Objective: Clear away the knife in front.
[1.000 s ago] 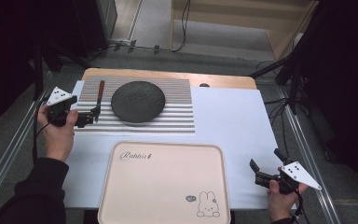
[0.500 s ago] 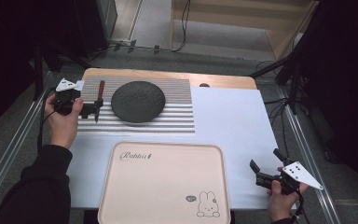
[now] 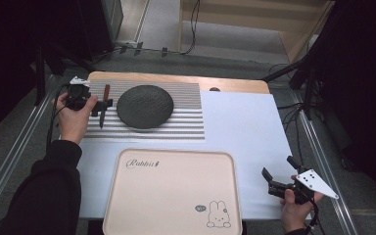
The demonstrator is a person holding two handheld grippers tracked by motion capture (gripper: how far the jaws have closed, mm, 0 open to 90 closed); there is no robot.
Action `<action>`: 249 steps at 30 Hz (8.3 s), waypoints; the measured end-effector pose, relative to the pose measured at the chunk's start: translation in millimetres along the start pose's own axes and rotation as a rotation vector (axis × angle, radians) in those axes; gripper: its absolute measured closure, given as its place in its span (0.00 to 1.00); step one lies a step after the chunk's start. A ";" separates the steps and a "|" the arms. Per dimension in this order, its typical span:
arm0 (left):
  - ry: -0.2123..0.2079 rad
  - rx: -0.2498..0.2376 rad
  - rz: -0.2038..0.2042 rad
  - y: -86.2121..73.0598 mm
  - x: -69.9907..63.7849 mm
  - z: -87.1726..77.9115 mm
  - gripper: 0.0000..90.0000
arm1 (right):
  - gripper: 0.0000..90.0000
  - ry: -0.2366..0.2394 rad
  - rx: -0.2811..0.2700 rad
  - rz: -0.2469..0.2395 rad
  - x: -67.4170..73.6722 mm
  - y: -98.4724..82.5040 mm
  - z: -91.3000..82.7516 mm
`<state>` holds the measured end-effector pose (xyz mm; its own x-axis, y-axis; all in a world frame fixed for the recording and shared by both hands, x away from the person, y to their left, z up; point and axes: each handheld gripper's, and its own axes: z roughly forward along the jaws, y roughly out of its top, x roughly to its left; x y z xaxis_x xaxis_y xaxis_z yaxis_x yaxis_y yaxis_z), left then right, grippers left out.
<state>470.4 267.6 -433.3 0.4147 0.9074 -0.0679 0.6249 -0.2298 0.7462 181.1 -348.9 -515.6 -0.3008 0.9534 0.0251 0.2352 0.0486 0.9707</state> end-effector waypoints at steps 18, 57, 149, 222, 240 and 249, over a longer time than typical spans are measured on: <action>0.119 0.204 -0.067 20.3 8.5 51.7 0.44 | 0.00 -0.009 0.004 -0.012 0.5 0.1 1.0; 0.210 0.253 -0.091 8.2 13.9 73.7 0.86 | 0.00 -0.027 0.018 -0.005 1.8 0.0 2.2; -0.067 0.114 0.045 -44.6 -69.6 -39.4 0.86 | 0.00 -0.023 0.026 -0.025 3.9 0.6 3.3; -0.296 0.124 0.095 -143.5 -172.2 -94.7 0.86 | 0.00 -0.021 0.024 -0.026 3.8 0.6 2.9; -0.257 0.158 0.116 -161.1 -182.1 -80.0 0.86 | 0.00 -0.020 0.021 -0.026 3.3 0.6 2.7; -0.255 0.185 0.109 -164.1 -181.2 -76.3 0.86 | 0.00 -0.022 0.023 -0.026 3.8 0.6 3.3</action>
<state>242.2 167.7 -492.9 0.6231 0.7623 -0.1751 0.6677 -0.4019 0.6266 183.2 -344.3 -515.7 -0.2866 0.9580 -0.0053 0.2492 0.0799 0.9652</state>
